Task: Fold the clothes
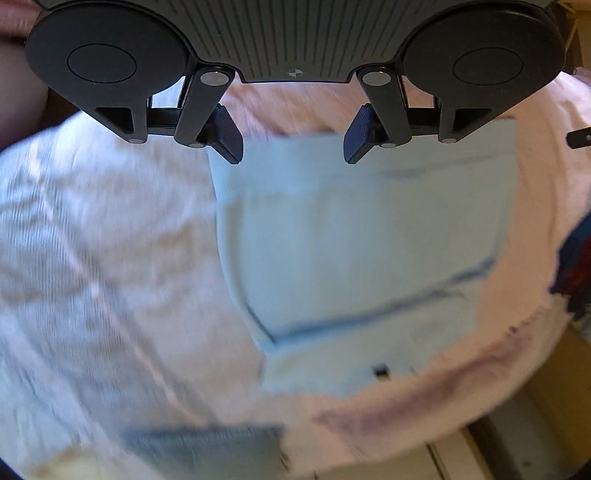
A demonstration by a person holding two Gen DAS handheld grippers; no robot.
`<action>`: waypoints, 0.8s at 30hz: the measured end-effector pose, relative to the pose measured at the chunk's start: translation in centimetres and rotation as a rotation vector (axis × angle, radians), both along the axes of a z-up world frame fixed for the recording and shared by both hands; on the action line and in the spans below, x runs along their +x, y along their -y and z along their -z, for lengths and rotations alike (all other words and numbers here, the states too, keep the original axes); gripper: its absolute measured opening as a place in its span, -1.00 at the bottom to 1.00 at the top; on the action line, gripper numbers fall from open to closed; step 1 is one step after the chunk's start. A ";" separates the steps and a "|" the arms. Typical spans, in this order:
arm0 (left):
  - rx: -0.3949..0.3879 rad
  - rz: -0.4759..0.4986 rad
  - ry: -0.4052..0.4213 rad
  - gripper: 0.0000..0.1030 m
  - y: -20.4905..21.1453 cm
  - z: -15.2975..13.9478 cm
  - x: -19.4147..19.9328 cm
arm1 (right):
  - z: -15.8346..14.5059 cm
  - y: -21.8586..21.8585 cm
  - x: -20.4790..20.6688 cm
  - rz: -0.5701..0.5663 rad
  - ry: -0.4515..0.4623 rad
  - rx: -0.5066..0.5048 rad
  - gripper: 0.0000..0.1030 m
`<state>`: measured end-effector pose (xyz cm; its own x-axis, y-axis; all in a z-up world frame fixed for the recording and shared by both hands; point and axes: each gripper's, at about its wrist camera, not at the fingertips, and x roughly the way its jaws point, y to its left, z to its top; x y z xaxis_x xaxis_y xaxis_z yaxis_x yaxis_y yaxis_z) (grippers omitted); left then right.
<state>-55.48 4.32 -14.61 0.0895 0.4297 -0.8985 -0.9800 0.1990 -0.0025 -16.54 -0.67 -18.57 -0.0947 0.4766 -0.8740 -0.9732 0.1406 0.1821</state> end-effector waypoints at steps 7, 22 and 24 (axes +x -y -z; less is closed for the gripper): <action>0.075 -0.023 0.014 -0.46 5.5 -4.9 2.7 | -5.3 3.9 -0.8 -0.100 0.044 0.081 0.24; 0.117 -0.042 0.041 -0.38 20.6 -8.5 5.6 | -9.3 15.6 3.9 -0.110 -0.007 0.109 0.24; 0.133 -0.041 0.044 -0.37 21.7 -9.0 6.0 | -9.8 16.4 4.2 -0.118 -0.001 0.122 0.24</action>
<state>-49.46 -17.40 -5.62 0.1070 0.5487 -0.8291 -0.9869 0.1598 -0.0216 -12.30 -17.11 -8.75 -0.1571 0.5649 -0.8101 -0.9814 0.0020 0.1917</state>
